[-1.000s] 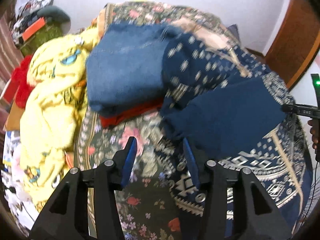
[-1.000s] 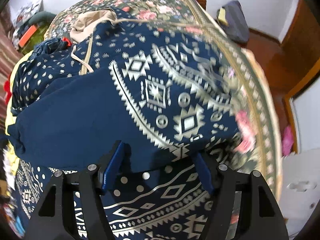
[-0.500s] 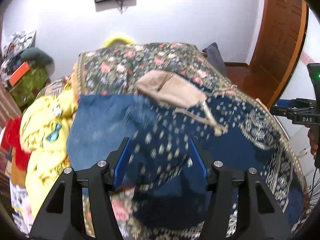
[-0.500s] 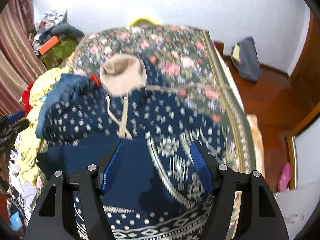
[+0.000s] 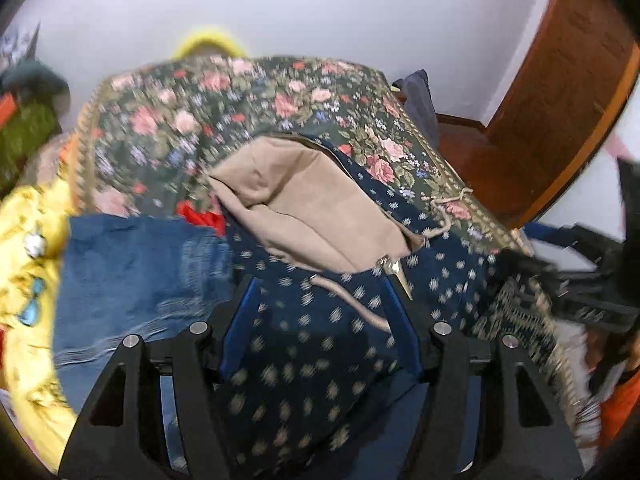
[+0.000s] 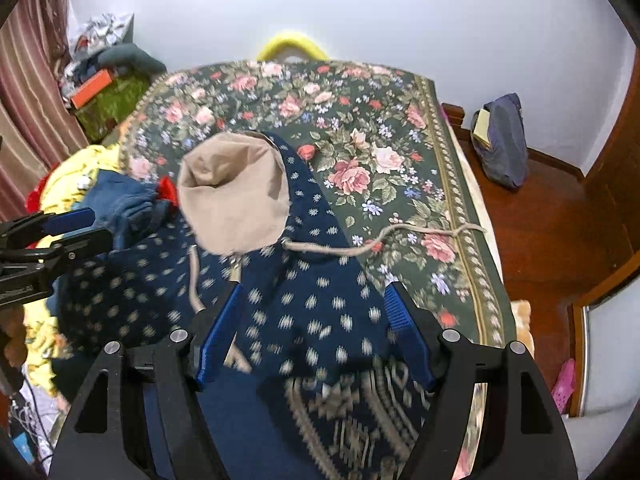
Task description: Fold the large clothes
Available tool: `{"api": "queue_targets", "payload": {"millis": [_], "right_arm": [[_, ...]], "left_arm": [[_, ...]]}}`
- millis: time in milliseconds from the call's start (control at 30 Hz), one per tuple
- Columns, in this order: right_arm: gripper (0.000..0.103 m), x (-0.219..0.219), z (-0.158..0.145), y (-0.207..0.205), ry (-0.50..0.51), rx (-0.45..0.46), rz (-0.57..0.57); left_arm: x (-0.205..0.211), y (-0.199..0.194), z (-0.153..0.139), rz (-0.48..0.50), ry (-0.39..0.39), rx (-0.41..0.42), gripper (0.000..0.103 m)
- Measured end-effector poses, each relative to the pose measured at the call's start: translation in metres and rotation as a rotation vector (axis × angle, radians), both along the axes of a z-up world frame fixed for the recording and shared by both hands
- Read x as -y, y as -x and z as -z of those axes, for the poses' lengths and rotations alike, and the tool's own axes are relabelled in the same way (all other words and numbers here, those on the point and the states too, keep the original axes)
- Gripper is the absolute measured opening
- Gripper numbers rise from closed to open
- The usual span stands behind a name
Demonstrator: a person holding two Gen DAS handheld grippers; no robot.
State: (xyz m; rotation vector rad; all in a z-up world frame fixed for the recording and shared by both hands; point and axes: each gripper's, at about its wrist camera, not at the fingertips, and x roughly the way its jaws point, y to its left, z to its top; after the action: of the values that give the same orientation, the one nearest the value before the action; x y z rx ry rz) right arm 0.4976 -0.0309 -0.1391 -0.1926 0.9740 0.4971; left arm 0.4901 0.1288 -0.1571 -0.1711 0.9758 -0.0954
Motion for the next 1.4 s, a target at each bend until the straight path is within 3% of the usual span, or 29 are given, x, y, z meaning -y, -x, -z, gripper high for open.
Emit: {"api": "queue_targets", "payload": {"millis": [67,267,367,500,600,700,767,833,900,967,1100,1400], "right_arm": [[0.069,-0.008,0.009,-0.014,0.012,-0.022,-0.008],[0.069,-0.030,0.042,-0.060,-0.024,-0.124,0.015],[0.069,-0.040,0.062,-0.079,-0.049,-0.193,0.027],[0.069,-0.052,0.081,-0.095,-0.047,-0.227,0.035],[0.066,-0.063,0.092,-0.102,-0.015,-0.227,0.025],[0.059,-0.069,0.098,-0.105,-0.019,-0.208,0.017],[0.043,-0.068,0.100,-0.106,-0.051,-0.206,0.009],[0.030,-0.064,0.101,-0.108,-0.076,-0.209,0.024],[0.015,-0.062,0.098,-0.104,-0.065,-0.183,0.021],[0.011,-0.058,0.090,-0.098,-0.046,-0.148,0.017],[0.010,-0.042,0.057,-0.076,-0.129,-0.097,-0.020],[0.010,-0.011,-0.018,-0.006,-0.165,0.029,-0.086]], "left_arm": [[-0.007,-0.018,0.012,-0.024,0.079,-0.040,0.062],[-0.026,-0.059,0.049,-0.102,0.186,-0.147,0.055],[-0.037,-0.074,0.069,-0.157,0.223,-0.208,0.047],[-0.036,-0.086,0.079,-0.197,0.198,-0.232,0.045],[-0.027,-0.086,0.085,-0.258,0.101,-0.249,0.041],[-0.011,-0.085,0.090,-0.242,-0.031,-0.237,0.041],[-0.001,-0.085,0.096,-0.223,-0.106,-0.233,0.041],[0.003,-0.086,0.100,-0.218,-0.115,-0.231,0.035],[0.004,-0.085,0.101,-0.195,-0.074,-0.217,0.008],[0.004,-0.081,0.097,-0.192,-0.063,-0.200,0.004],[-0.001,-0.067,0.073,-0.165,-0.017,-0.147,0.003],[0.022,0.004,-0.021,-0.015,-0.005,0.049,0.000]]}}
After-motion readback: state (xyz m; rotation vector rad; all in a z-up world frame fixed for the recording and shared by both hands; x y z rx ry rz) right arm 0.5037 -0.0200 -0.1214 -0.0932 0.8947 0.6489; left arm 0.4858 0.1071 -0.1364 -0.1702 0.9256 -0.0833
